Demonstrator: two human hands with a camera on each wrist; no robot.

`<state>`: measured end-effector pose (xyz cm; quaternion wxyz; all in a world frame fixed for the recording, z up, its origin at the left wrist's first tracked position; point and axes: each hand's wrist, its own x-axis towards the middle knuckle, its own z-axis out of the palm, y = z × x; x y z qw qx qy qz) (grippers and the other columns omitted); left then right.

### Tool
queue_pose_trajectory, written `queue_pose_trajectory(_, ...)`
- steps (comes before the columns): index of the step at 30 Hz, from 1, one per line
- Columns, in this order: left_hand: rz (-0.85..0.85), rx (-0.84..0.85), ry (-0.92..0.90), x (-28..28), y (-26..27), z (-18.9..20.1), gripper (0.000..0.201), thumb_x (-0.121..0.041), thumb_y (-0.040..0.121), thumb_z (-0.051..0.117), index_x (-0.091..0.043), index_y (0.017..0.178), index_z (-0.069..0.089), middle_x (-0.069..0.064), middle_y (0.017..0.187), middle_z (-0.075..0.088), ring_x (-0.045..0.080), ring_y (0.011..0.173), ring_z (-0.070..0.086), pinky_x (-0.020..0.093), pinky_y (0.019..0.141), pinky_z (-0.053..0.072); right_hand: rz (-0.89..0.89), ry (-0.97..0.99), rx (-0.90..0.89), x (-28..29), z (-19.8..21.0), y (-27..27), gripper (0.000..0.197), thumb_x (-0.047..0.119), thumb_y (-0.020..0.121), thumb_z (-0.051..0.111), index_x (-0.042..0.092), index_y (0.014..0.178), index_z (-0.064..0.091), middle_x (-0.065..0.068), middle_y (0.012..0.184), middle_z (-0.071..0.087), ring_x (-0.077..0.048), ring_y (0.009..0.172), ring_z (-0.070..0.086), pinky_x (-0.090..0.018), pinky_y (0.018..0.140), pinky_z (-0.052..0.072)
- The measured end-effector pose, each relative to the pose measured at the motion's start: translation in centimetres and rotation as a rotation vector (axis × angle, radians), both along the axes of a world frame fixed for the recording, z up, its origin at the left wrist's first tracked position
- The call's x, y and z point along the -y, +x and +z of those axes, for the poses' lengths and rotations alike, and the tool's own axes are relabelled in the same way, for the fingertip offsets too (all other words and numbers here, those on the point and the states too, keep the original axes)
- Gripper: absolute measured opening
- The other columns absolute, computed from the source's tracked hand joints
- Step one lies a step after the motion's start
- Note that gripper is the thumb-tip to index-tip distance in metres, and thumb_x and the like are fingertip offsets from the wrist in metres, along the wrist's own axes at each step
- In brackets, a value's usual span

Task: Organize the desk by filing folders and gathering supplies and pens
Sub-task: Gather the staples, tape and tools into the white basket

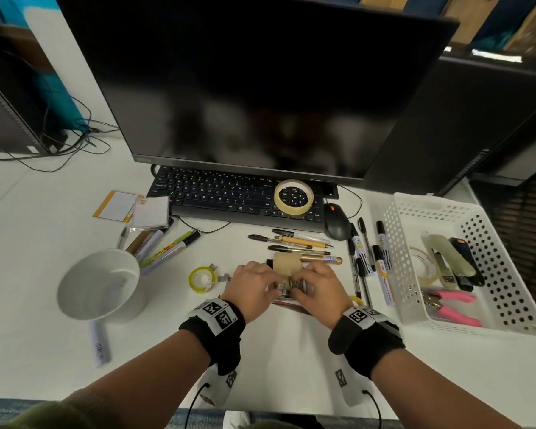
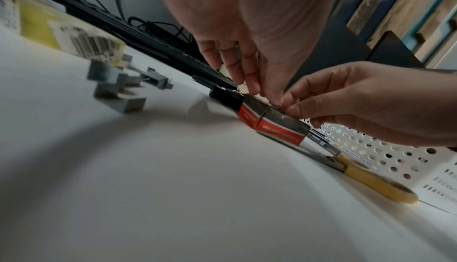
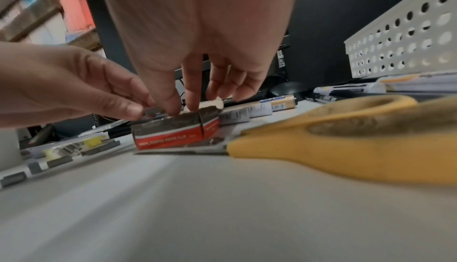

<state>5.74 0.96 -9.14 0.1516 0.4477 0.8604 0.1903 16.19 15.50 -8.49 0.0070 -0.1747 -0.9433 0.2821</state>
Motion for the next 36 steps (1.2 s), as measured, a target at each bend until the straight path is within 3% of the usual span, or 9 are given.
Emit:
queue_pose_trajectory(4,0.015,0.028,0.024,0.1,0.1,-0.1,0.035,-0.032,0.091,0.054,-0.031,0.126,0.057,-0.002,0.119,0.058,0.02,0.116,0.046,0.029,0.096,0.032,-0.029,-0.039,0.006,0.5,-0.4,0.2,0.024,0.018,0.081,0.067,0.011,0.104,0.068,-0.006,0.106,0.053,-0.019,0.099,0.053,-0.013,0.077,0.033)
queue_pose_trajectory(8,0.058,0.02,0.064,1.6,-0.7,0.3,0.038,-0.035,0.086,0.052,-0.024,0.121,0.063,0.004,0.113,0.063,0.027,0.109,0.054,0.037,0.096,0.042,-0.006,0.002,-0.093,1.1,0.0,-0.1,0.015,0.014,0.08,0.067,0.011,0.095,0.07,-0.006,0.098,0.058,-0.021,0.092,0.055,-0.016,0.078,0.035)
queue_pose_trajectory(11,0.144,0.034,0.057,3.6,-1.5,0.7,0.033,-0.028,0.09,0.056,-0.02,0.121,0.062,0.003,0.117,0.061,0.023,0.112,0.052,0.029,0.098,0.039,0.05,-0.013,-0.102,2.3,0.6,-0.6,0.017,0.015,0.085,0.06,0.011,0.1,0.068,-0.004,0.099,0.06,-0.016,0.084,0.053,-0.017,0.074,0.035)
queue_pose_trajectory(13,0.193,0.057,0.076,5.3,-1.9,0.7,0.027,-0.022,0.09,0.058,-0.019,0.116,0.065,0.001,0.113,0.062,0.018,0.109,0.054,0.023,0.092,0.039,0.101,-0.058,-0.05,3.6,0.6,-0.9,0.02,0.017,0.088,0.057,0.012,0.105,0.065,-0.003,0.098,0.061,-0.013,0.081,0.052,-0.018,0.074,0.037)
queue_pose_trajectory(17,0.252,0.095,0.036,8.2,-1.7,0.8,0.02,-0.02,0.088,0.059,-0.019,0.107,0.067,0.0,0.105,0.061,0.019,0.101,0.058,0.024,0.082,0.042,0.156,-0.12,0.022,6.9,-0.1,-1.5,0.027,0.018,0.089,0.055,0.012,0.114,0.063,-0.006,0.103,0.066,-0.019,0.092,0.062,-0.024,0.082,0.043)
queue_pose_trajectory(23,0.301,0.113,0.035,10.4,-0.7,0.4,0.02,-0.02,0.088,0.06,-0.019,0.106,0.069,0.001,0.107,0.064,0.019,0.096,0.061,0.019,0.077,0.038,0.241,-0.146,0.123,9.7,-1.0,-2.3,0.036,0.023,0.09,0.054,0.014,0.125,0.057,-0.007,0.118,0.06,-0.02,0.102,0.059,-0.022,0.088,0.041)
queue_pose_trajectory(30,0.343,0.125,-0.001,10.4,-0.3,-0.6,0.034,-0.02,0.084,0.063,-0.016,0.118,0.064,0.003,0.122,0.061,0.021,0.111,0.058,0.024,0.091,0.043,0.287,-0.05,0.173,11.1,-1.2,-3.6,0.028,0.025,0.09,0.052,0.012,0.113,0.062,-0.01,0.113,0.058,-0.024,0.109,0.053,-0.027,0.089,0.04)
queue_pose_trajectory(34,0.321,0.117,-0.054,9.6,-0.4,-0.8,0.04,-0.024,0.088,0.059,-0.017,0.127,0.056,0.004,0.127,0.057,0.021,0.118,0.053,0.024,0.096,0.04,0.272,-0.022,0.162,10.7,-1.3,-3.5,0.02,0.02,0.09,0.05,0.011,0.102,0.064,-0.01,0.106,0.059,-0.025,0.103,0.055,-0.024,0.075,0.035)
queue_pose_trajectory(36,0.325,0.117,-0.081,9.3,-0.6,-0.9,0.043,-0.027,0.089,0.058,-0.018,0.13,0.053,0.002,0.127,0.056,0.019,0.119,0.051,0.025,0.096,0.04,0.26,-0.006,0.163,10.3,-1.2,-3.3,0.02,0.021,0.09,0.05,0.01,0.1,0.064,-0.01,0.105,0.06,-0.025,0.101,0.056,-0.025,0.075,0.037)
